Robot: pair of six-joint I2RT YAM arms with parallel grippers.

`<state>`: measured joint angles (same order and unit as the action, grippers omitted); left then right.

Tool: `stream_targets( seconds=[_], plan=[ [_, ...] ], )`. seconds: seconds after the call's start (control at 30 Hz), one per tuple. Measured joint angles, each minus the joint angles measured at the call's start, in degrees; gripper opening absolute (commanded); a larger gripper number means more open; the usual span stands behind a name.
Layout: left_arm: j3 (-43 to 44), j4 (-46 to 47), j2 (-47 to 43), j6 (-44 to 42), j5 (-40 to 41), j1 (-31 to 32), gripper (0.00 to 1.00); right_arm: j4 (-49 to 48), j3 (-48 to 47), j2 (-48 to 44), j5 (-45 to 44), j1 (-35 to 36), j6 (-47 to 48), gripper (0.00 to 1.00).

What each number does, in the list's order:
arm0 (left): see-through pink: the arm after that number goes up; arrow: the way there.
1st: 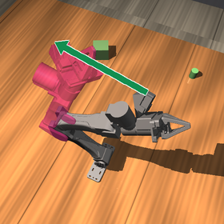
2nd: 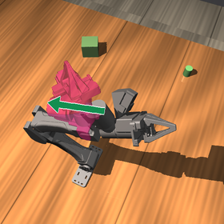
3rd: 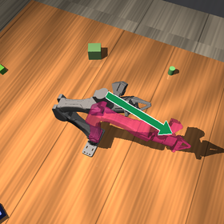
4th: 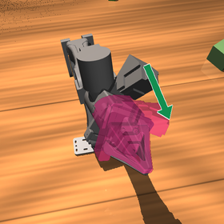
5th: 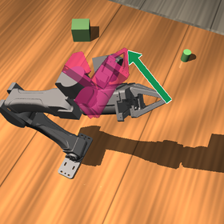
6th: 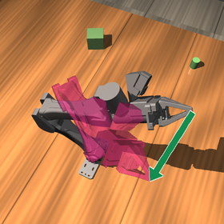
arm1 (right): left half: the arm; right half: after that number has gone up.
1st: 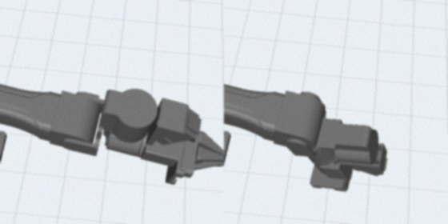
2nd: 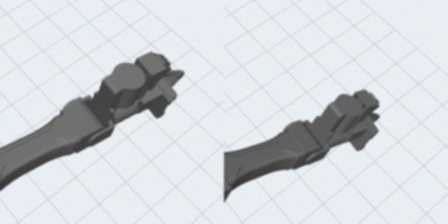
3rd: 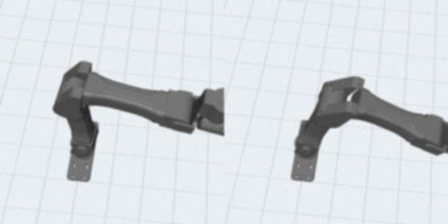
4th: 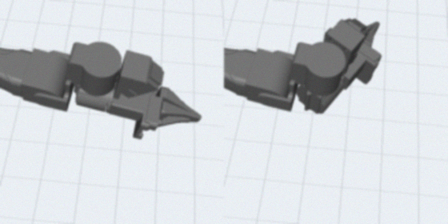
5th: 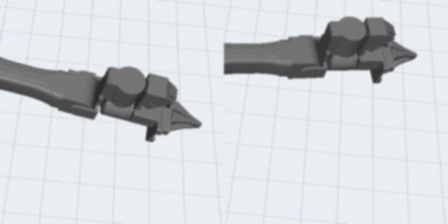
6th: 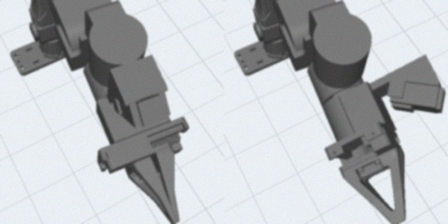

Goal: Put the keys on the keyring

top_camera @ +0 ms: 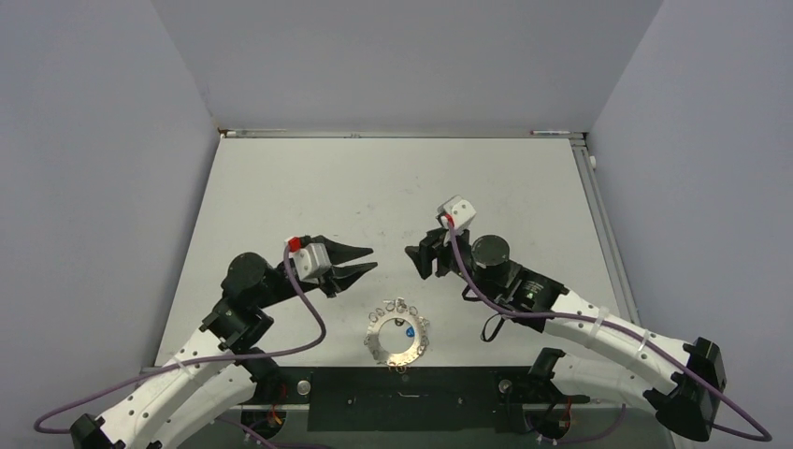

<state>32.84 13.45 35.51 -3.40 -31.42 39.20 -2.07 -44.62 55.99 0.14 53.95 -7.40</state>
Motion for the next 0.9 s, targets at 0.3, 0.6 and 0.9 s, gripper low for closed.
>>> stream_targets(
  seconds=[0.3, 0.6, 0.9],
  plan=[
    [1.6, -12.7, 10.1, 6.4, 10.8, 3.6, 0.39, 19.5, 4.6, 2.4, -16.7, -2.1, -26.3, 0.55],
    [6.4, -27.0, 16.0, 8.3, 26.0, 13.2, 0.40, 26.4, 11.4, 5.0, -10.2, -0.6, -47.8, 0.54],
    [6.7, -29.9, 14.0, 7.2, 31.3, 13.2, 0.40, 22.3, 11.5, 13.4, -8.0, 6.1, -55.2, 0.41]
  ],
)
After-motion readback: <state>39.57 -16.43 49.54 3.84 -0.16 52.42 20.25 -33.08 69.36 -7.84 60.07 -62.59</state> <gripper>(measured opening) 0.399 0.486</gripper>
